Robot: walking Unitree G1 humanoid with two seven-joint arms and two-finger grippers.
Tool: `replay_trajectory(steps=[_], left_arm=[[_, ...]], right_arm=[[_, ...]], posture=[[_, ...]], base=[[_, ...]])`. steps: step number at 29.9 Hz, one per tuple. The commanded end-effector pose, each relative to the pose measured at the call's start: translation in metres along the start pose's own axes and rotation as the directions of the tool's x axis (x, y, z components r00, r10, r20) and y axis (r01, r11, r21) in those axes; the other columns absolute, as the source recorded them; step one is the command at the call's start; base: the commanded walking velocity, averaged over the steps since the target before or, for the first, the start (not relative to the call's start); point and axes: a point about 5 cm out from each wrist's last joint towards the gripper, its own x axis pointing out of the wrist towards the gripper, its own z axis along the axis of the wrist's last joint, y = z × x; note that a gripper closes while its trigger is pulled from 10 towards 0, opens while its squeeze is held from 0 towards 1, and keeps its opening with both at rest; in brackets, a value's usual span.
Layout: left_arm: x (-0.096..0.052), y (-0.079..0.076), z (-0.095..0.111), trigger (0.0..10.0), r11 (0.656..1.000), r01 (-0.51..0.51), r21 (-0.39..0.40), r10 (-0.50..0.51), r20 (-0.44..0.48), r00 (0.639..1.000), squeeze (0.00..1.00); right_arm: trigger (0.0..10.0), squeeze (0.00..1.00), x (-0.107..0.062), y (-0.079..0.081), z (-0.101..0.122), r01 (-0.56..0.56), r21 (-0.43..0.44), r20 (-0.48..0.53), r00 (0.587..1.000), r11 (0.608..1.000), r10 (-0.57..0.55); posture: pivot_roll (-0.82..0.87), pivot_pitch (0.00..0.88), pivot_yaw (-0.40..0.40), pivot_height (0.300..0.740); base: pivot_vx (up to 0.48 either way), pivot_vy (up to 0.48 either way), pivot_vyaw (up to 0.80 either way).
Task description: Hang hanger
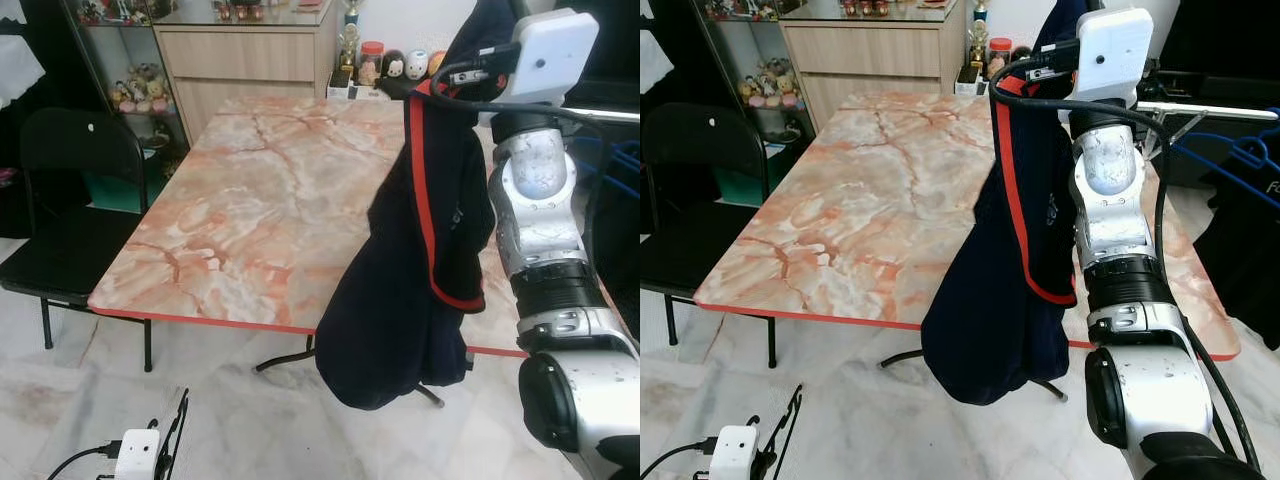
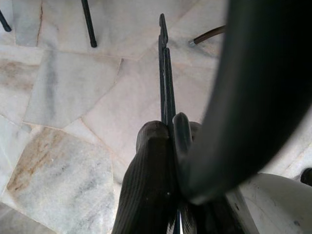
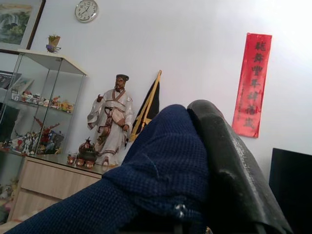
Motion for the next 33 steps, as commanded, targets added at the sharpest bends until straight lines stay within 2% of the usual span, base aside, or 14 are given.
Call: replay_trajectory(steps=[1,33], left_arm=[[0.0005,-0.0024,-0.001,10.0,1.0,0.016,0.011,-0.016,-0.005,1.0,0.0],[0.0006,-0.0102,-0.0058,10.0,0.998,0.051,0.024,-0.051,-0.018,0.999,0.0]], right_arm=[[10.0,0.0,0.0031,0.0001,0.0066,0.005,0.005,0.036,0.999,1.0,-0.005],[10.0,0.0,0.0035,0.0016,0.0063,0.006,0.012,0.036,0.999,1.0,-0.006]], posture=[[0.02,0.0,0.017,0.74],[0.02,0.0,0.015,0.74]], base=[[0.247,0.0,0.0],[0.335,0.0,0.0]])
